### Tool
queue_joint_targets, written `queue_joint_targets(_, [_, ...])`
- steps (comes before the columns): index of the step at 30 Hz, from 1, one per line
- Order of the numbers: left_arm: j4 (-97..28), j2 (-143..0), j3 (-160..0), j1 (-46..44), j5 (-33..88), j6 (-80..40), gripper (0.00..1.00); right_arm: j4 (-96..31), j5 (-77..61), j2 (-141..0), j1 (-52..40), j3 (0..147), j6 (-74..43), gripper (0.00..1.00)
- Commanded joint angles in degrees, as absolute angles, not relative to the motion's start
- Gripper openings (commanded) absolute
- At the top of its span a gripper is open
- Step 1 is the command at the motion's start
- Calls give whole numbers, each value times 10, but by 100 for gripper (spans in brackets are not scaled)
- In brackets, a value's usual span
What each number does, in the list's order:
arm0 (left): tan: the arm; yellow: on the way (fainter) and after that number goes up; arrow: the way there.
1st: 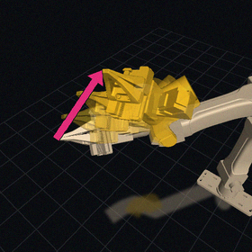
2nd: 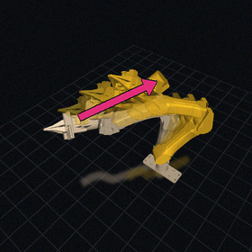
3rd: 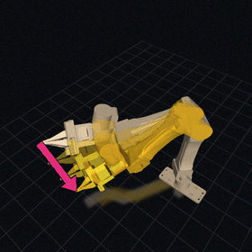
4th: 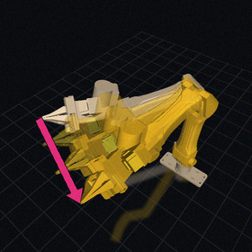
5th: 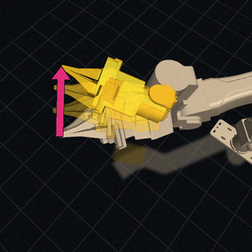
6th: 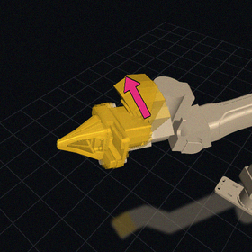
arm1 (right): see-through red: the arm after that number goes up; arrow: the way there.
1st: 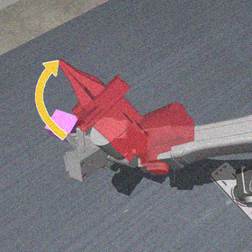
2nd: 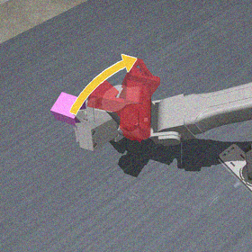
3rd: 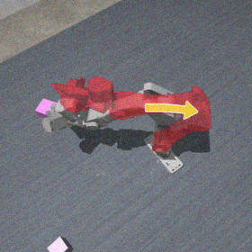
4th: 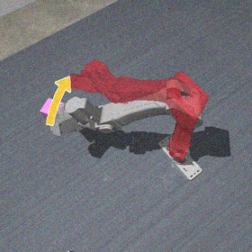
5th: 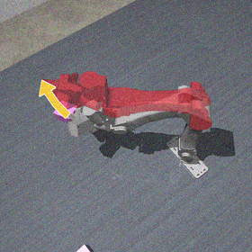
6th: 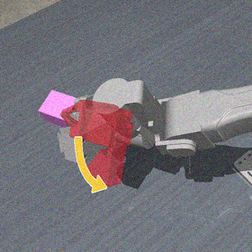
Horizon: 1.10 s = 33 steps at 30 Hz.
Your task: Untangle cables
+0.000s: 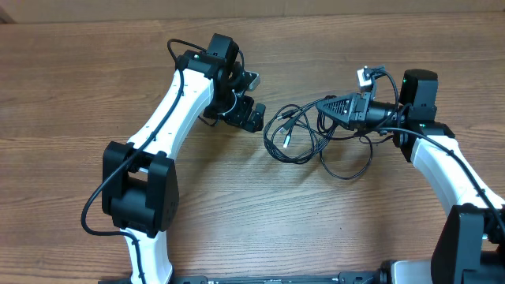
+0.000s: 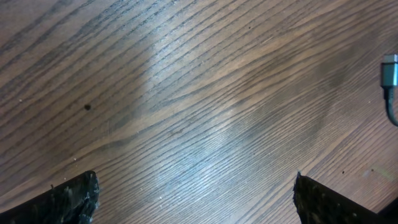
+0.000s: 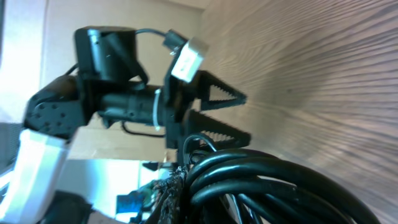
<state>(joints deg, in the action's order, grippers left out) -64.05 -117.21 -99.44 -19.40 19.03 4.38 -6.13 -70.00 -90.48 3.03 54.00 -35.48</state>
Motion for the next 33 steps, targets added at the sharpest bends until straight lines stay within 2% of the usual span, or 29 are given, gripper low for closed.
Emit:
queue_joint_targets(1, [-640, -1151, -991, -195, 189, 36, 100, -51, -751, -894, 33, 552, -377, 4])
queue_joint_targets(16, [-640, -1151, -991, -195, 189, 36, 100, -78, -651, -895, 33, 552, -375, 4])
queue_joint_targets(20, [-605, -1151, -991, -196, 207, 13, 100, -90, -639, -895, 33, 552, -375, 4])
queue_joint_targets(25, [-615, -1151, -991, -195, 292, -87, 99, -130, -568, -895, 33, 552, -399, 4])
queue_joint_targets(29, [-606, -1151, -991, -195, 444, -53, 100, -160, -503, -895, 33, 552, -459, 4])
queue_joint_targets(33, [-595, -1151, -991, -195, 582, -17, 100, -140, -495, -895, 33, 552, -508, 4])
